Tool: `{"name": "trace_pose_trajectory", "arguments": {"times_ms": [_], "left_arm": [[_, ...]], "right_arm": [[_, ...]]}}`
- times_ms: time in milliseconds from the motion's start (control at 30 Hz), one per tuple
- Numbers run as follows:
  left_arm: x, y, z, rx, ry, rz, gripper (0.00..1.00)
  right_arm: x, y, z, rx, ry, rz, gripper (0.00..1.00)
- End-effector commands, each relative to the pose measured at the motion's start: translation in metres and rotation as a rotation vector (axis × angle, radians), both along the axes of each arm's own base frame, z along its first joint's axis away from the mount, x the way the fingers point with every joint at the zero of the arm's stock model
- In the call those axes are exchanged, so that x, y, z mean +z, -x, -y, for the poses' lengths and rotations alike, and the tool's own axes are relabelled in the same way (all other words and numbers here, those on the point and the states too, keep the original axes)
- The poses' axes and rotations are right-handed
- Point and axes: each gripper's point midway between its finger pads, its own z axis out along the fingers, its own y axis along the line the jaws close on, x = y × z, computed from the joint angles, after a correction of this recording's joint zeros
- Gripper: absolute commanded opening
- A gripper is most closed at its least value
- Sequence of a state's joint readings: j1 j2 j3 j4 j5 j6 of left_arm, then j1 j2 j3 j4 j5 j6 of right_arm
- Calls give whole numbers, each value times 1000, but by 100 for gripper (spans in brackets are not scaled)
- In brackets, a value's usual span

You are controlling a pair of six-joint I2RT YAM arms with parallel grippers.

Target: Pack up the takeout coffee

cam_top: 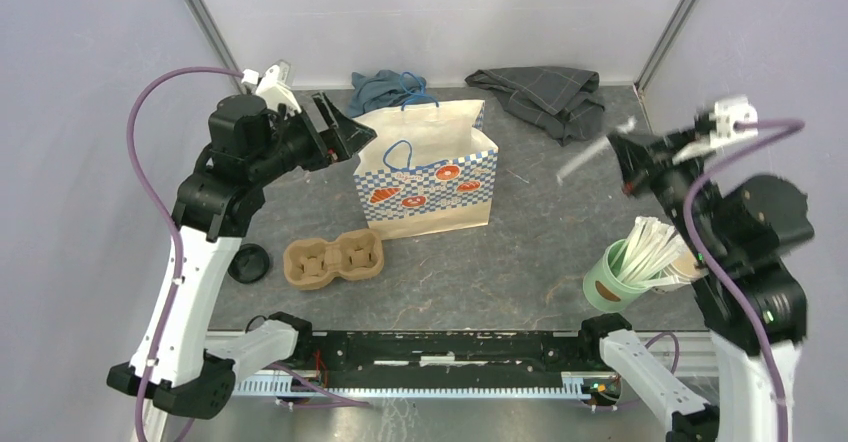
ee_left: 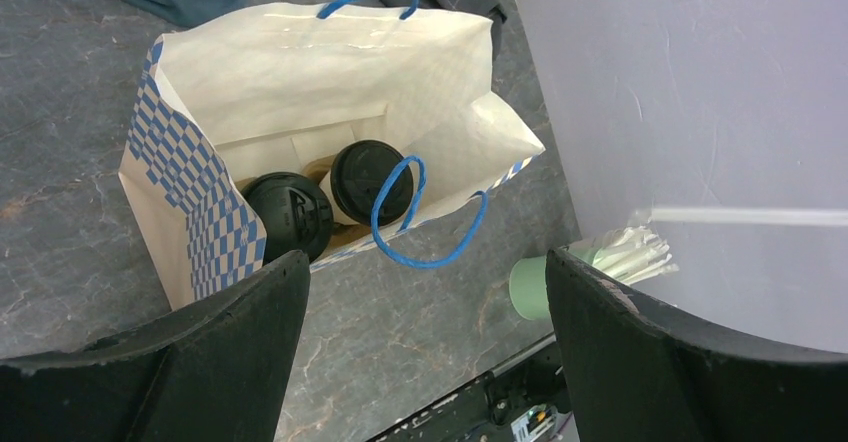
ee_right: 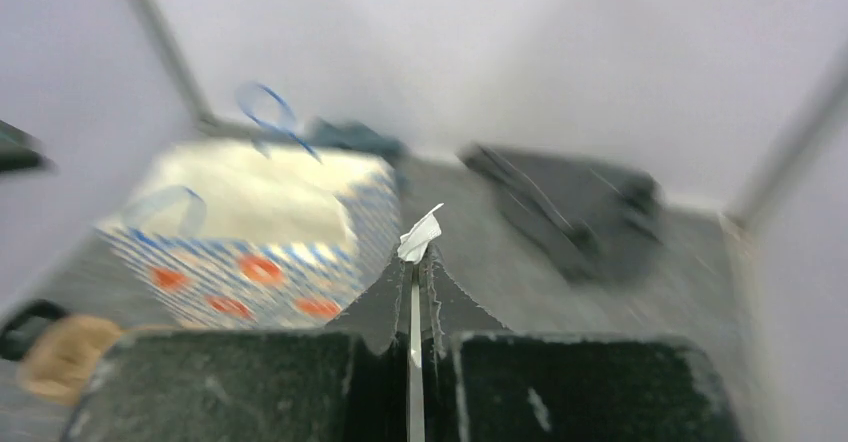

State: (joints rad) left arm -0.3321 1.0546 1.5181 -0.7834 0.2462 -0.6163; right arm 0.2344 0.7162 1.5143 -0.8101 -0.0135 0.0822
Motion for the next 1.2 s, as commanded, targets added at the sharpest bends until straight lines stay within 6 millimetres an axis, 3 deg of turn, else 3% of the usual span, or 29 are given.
{"name": "trace_pose_trajectory", "arguments": {"times_ms": [0, 67, 167, 300, 400, 533, 767, 833, 933, 1000, 1067, 1167], "left_arm": [[34, 1, 0, -30, -12, 133, 93], [38, 2, -3, -19, -21, 161, 93], [41, 3, -6, -16, -34, 193, 93], [38, 3, -10, -14, -73, 221, 93], [34, 4, -13, -5, -90, 232, 93], [30, 6, -12, -17, -87, 237, 93], [26, 10, -12, -42, -123, 249, 93], [25, 11, -15, -36, -134, 251, 93], [25, 13, -17, -27, -137, 256, 93], [27, 14, -16, -30, -132, 259, 93], [30, 15, -16, -28, -125, 261, 93], [30, 14, -17, -17, -111, 260, 93]], "right_arm": [[91, -44, -80, 373, -292, 266, 0], [98, -68, -87, 384, -388, 277, 0], [103, -92, -120, 550, -465, 269, 0], [83, -124, -169, 600, -310, 204, 0], [57, -150, -195, 557, -163, 150, 0], [15, -174, -212, 488, -10, 89, 0], [-49, -181, -252, 485, 403, 97, 0], [-68, -184, -267, 486, 552, 109, 9], [-91, -185, -295, 458, 701, 69, 40], [-78, -179, -293, 421, 606, -30, 59], [-69, -158, -287, 453, 513, -72, 67], [-54, -123, -253, 428, 367, -112, 80]]}}
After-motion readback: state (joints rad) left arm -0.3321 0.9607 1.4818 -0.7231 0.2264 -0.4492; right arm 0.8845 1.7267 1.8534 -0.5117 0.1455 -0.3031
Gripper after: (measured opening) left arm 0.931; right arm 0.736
